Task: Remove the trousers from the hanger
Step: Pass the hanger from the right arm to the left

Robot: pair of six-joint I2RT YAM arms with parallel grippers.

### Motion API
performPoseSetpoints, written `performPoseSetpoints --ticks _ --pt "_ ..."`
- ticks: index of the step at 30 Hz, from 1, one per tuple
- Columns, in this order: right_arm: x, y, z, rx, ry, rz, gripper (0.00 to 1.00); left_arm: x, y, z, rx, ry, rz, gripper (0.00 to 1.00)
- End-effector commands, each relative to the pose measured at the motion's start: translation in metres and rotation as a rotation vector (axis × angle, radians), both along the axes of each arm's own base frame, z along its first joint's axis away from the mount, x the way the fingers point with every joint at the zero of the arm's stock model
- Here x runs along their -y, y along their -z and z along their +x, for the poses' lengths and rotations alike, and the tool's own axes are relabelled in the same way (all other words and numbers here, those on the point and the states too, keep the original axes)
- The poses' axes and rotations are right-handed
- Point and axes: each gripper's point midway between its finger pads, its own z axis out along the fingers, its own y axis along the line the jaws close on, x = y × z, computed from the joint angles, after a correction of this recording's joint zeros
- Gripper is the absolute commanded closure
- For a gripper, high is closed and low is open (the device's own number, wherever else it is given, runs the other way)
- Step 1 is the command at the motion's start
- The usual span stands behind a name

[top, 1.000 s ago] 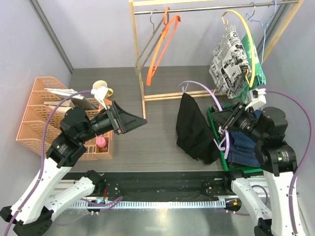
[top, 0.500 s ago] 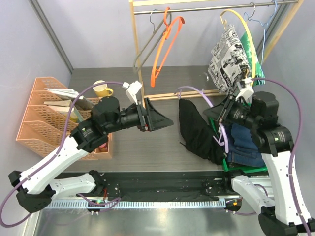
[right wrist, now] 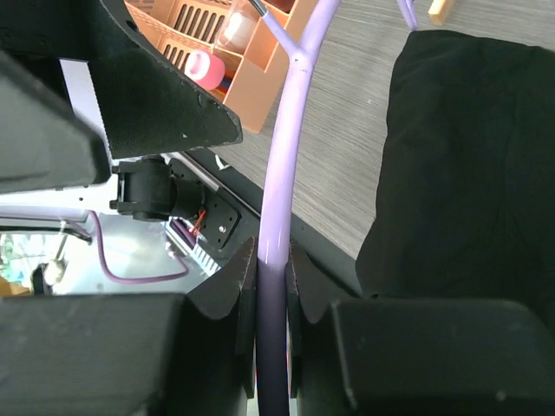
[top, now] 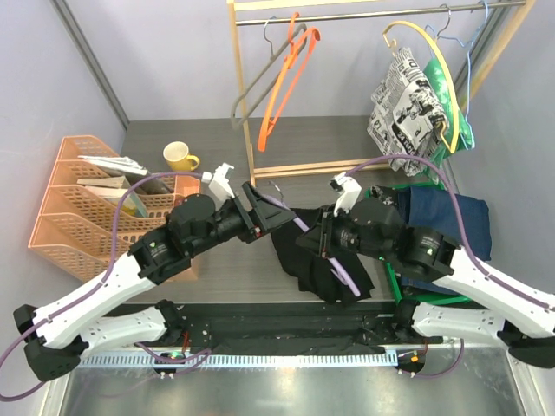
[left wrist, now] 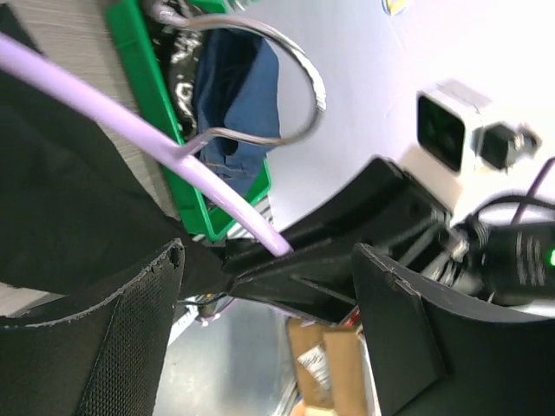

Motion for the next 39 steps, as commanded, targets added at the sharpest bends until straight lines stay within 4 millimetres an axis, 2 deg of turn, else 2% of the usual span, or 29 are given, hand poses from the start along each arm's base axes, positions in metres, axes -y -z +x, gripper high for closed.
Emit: performPoseSetpoints --ticks 1,7,13,20,26,29,31,32,35,37,38,39 --pt "-0.025 -0.052 0.015 0.159 0.093 0.178 0.99 -0.028 -0.009 0.004 -0.043 -0.139 -0.087 0.22" --pt "-0.059 -0.055 0.004 0.199 0.058 0.214 0.99 -0.049 -0.008 0.002 -0.067 -0.21 -0.132 0.23" --pt "-0.072 -0.064 -0.003 0.226 0.073 0.281 0.99 -0.06 -0.011 0.002 -0.065 -0.248 -0.162 0.3" --pt "-0.091 -0.074 -0.015 0.237 0.054 0.332 0.99 -0.063 -0.007 0.005 -0.06 -0.271 -0.15 0.42" --pt "-0.107 -0.071 -0.024 0.235 0.042 0.344 0.99 -0.066 -0.013 0.007 -0.033 -0.283 -0.145 0.58" --pt "-0.112 -0.068 -0.028 0.239 0.038 0.333 0.99 -0.068 -0.018 0.005 -0.015 -0.275 -0.149 0.81" --pt "-0.113 -0.066 -0.03 0.241 0.032 0.327 0.99 -0.068 -0.016 0.004 -0.015 -0.271 -0.147 0.91" --pt "-0.115 -0.063 -0.032 0.242 0.018 0.318 0.99 -0.069 -0.018 0.002 -0.015 -0.268 -0.152 1.0" --pt "-0.117 -0.055 -0.035 0.248 -0.009 0.276 0.99 -0.07 -0.021 -0.001 -0.008 -0.253 -0.157 1.0" --pt "-0.115 -0.05 -0.038 0.268 -0.045 0.227 0.83 -0.075 -0.029 -0.004 0.003 -0.253 -0.167 1.0" --pt "-0.114 -0.048 -0.039 0.278 -0.061 0.206 0.76 -0.079 -0.025 -0.005 -0.008 -0.261 -0.142 1.0" --pt "-0.11 -0.051 -0.041 0.301 -0.08 0.19 0.64 -0.085 -0.034 -0.007 0.0 -0.271 -0.153 1.0"
